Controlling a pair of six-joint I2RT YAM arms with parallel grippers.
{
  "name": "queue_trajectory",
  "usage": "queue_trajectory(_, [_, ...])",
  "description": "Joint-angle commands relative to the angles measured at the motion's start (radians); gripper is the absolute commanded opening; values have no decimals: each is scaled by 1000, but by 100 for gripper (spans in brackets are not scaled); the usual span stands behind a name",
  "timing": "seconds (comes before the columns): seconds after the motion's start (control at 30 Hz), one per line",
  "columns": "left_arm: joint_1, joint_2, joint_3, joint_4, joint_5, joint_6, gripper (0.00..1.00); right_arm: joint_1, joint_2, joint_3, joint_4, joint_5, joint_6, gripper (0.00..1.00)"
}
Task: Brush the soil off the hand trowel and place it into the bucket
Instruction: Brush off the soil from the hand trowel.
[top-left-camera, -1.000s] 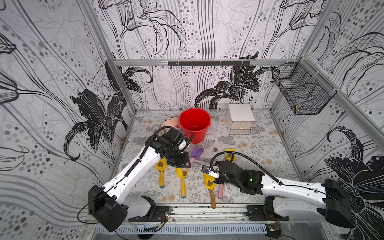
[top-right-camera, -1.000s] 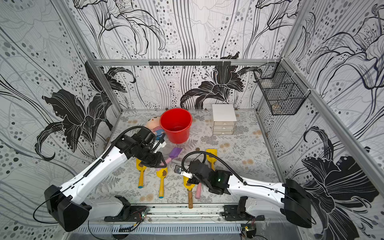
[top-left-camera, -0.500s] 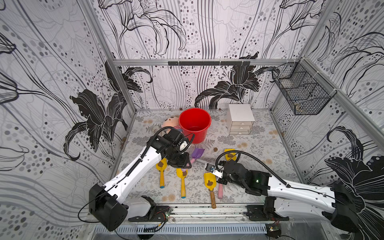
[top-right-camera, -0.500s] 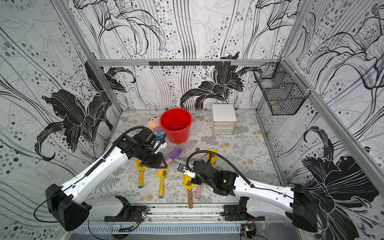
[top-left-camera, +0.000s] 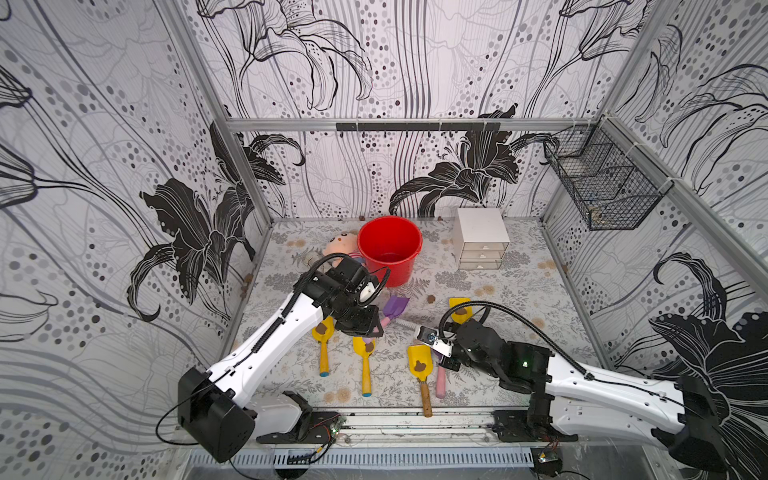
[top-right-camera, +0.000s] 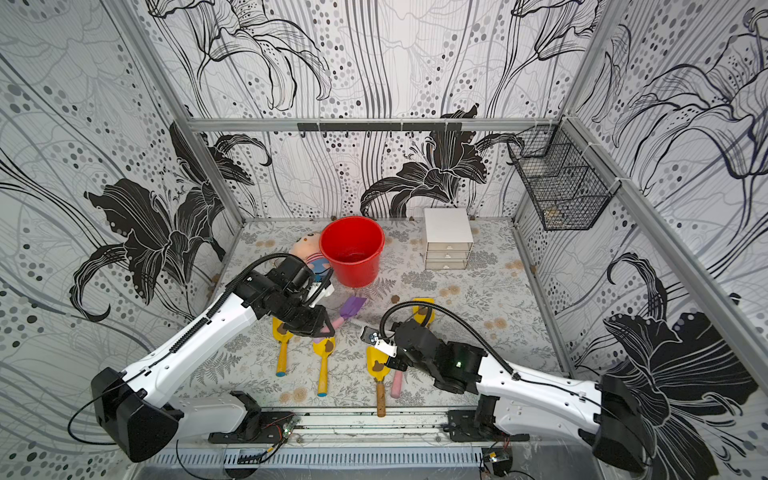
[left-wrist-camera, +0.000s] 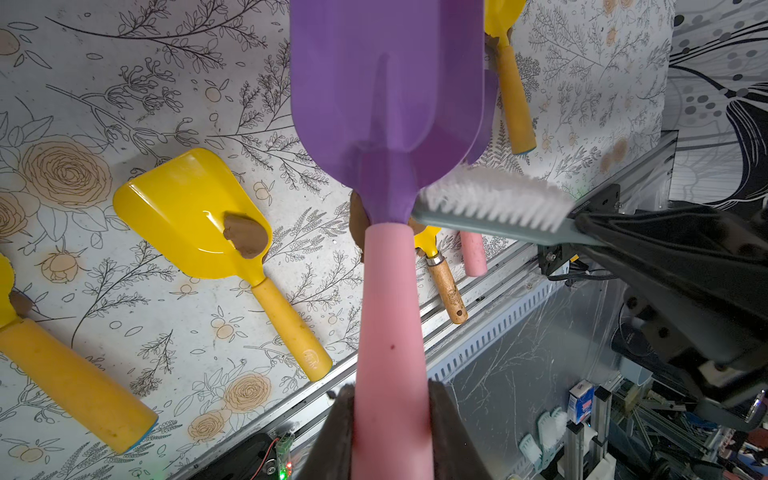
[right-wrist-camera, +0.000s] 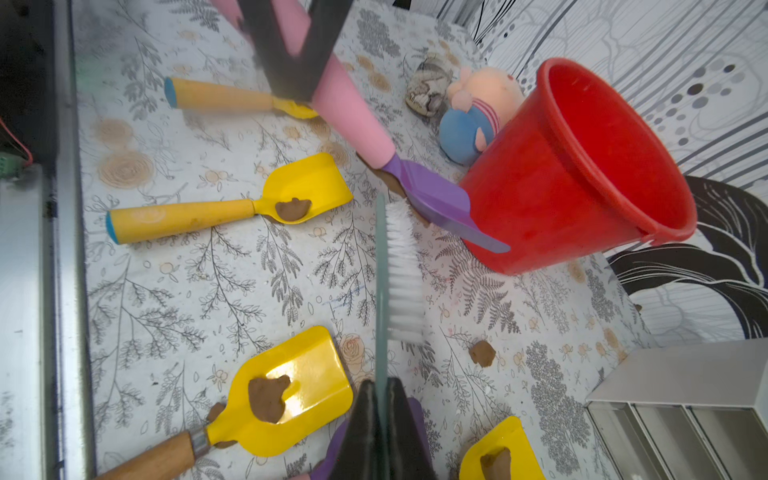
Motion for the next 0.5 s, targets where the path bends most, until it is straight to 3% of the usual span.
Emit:
queue_trajectory(0.0, [-11,-4,-13,38,8,-5,0,-4,10,-1,25,-20,16,0])
queue_trajectory(0.47, [-50,-4,-22,53,7,-18,0,-35,204,84,60,22,19,0])
